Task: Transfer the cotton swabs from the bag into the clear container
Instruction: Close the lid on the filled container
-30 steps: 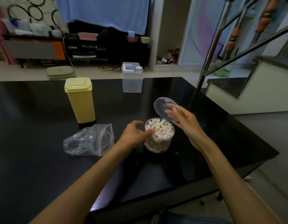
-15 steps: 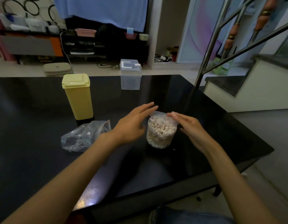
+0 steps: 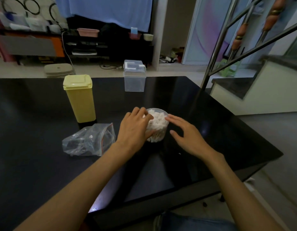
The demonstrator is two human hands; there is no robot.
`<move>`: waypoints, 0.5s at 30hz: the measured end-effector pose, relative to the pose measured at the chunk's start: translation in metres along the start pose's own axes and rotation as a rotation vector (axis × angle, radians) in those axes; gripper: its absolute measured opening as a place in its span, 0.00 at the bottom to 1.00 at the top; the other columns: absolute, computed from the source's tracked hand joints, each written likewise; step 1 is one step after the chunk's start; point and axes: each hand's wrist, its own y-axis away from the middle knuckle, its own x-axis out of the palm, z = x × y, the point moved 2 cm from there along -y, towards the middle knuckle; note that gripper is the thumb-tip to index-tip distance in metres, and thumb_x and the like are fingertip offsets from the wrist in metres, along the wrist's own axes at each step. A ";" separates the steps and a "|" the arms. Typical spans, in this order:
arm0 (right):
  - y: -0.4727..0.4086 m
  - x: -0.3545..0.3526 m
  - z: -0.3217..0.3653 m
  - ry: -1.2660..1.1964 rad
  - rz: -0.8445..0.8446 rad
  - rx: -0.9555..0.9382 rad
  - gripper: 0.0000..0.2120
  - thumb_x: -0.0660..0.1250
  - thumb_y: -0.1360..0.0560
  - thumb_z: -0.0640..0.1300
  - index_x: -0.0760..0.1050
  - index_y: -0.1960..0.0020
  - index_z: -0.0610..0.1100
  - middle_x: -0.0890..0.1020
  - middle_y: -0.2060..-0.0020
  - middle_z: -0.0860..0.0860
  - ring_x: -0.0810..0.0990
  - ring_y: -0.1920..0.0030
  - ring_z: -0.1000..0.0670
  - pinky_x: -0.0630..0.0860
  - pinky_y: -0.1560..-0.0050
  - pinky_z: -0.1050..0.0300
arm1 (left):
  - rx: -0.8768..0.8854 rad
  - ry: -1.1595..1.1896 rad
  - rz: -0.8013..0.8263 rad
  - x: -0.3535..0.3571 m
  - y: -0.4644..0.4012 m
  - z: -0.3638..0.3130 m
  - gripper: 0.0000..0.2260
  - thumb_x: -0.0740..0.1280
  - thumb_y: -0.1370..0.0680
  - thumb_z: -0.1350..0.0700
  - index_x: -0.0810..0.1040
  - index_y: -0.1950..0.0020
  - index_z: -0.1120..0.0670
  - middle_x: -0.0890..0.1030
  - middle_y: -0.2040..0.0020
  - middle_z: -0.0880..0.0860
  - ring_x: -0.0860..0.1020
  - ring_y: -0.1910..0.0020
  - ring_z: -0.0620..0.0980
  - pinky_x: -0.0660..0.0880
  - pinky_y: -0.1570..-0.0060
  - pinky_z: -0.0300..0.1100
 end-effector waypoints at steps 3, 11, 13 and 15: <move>-0.003 0.007 -0.004 0.184 -0.011 -0.023 0.26 0.63 0.23 0.43 0.61 0.26 0.53 0.63 0.27 0.56 0.59 0.26 0.55 0.59 0.27 0.54 | 0.142 0.091 0.192 0.000 -0.012 0.005 0.30 0.72 0.29 0.46 0.66 0.30 0.51 0.60 0.25 0.51 0.57 0.26 0.51 0.61 0.31 0.47; -0.008 0.023 0.001 0.352 -0.138 -0.025 0.26 0.56 0.23 0.34 0.60 0.26 0.46 0.64 0.27 0.53 0.58 0.26 0.53 0.53 0.26 0.57 | 0.209 0.065 0.540 0.010 -0.022 0.017 0.45 0.71 0.28 0.48 0.42 0.23 0.50 0.46 0.21 0.50 0.45 0.23 0.48 0.43 0.27 0.40; -0.010 0.023 0.004 0.228 -0.157 0.015 0.25 0.56 0.23 0.34 0.63 0.27 0.47 0.67 0.28 0.53 0.61 0.27 0.54 0.57 0.27 0.57 | 0.217 0.075 0.497 0.012 -0.020 0.016 0.43 0.70 0.27 0.48 0.44 0.23 0.50 0.48 0.21 0.50 0.47 0.23 0.48 0.43 0.28 0.38; -0.013 0.022 0.006 -0.038 -0.205 0.129 0.21 0.57 0.22 0.37 0.70 0.31 0.48 0.72 0.32 0.53 0.68 0.31 0.55 0.63 0.30 0.58 | 0.216 0.083 0.455 0.013 -0.018 0.015 0.43 0.70 0.27 0.46 0.45 0.23 0.50 0.49 0.22 0.50 0.48 0.23 0.49 0.44 0.28 0.38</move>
